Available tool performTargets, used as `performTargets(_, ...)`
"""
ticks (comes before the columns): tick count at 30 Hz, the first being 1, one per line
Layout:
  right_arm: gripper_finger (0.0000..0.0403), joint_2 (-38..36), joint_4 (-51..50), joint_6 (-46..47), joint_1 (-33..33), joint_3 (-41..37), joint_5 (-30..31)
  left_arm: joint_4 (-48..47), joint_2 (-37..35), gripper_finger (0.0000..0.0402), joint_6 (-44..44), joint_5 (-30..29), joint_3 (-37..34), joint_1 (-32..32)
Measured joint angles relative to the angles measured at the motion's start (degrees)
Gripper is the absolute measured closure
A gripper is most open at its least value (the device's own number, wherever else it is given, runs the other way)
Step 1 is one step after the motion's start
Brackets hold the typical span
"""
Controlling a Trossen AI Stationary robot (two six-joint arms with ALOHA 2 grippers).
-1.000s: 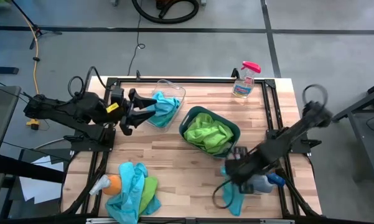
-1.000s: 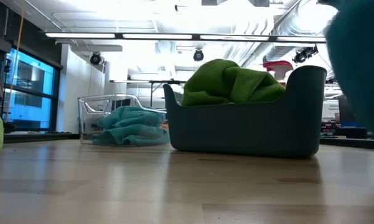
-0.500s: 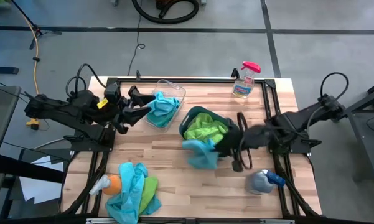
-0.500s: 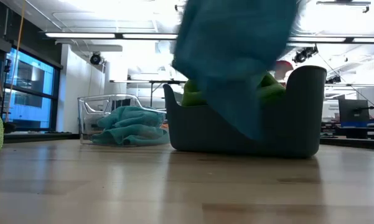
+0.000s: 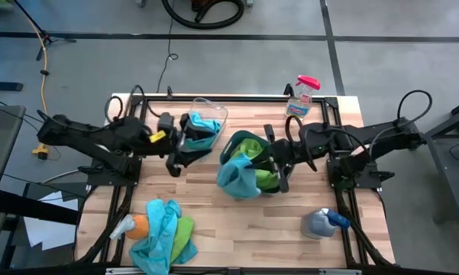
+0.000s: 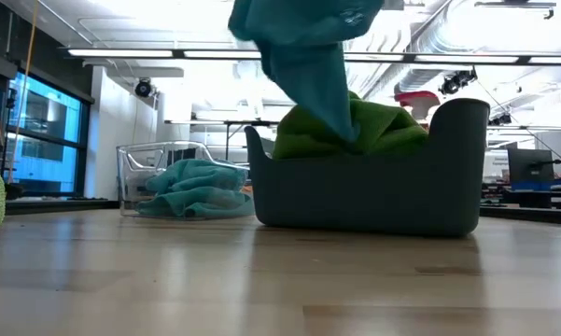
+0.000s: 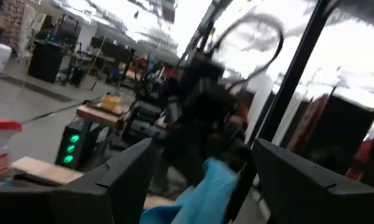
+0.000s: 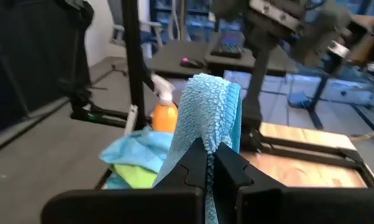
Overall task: Sort microfiber towel by color & place in baskets
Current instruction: Put the blue microfiber towel into the transparent bin
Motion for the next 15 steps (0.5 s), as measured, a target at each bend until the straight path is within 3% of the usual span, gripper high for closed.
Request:
performTargets(10, 0.0403, 0.03, 2.1, 1.81, 0.17, -0.02, -0.9, -11.64, 9.53, 0.0132, 3.07, 0.22, 8.84, 0.01)
performTargets(15, 0.0403, 0.02, 1.93, 1.99, 0.17, -0.02, -0.88, -12.08, 11.99, 0.0132, 0.88, 4.21, 9.59, -0.03)
